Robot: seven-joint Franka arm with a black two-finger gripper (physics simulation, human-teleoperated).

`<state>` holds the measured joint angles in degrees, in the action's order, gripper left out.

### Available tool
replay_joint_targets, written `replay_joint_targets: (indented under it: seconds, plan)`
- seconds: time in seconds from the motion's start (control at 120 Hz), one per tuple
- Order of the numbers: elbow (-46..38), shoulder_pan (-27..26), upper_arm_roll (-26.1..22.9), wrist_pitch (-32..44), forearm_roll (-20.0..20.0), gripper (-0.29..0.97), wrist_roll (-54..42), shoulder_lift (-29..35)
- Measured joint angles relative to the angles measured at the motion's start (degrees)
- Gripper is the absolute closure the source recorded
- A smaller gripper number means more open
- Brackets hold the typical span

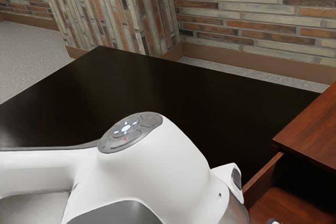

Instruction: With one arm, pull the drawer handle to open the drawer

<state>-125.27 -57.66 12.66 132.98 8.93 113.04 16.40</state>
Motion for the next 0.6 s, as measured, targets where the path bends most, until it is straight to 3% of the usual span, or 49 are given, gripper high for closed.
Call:
replay_joint_targets:
  seconds: [0.6]
  plan:
    - [-0.74, -0.14, -1.42, -0.01, -2.04, 0.38, -0.26, 0.73]
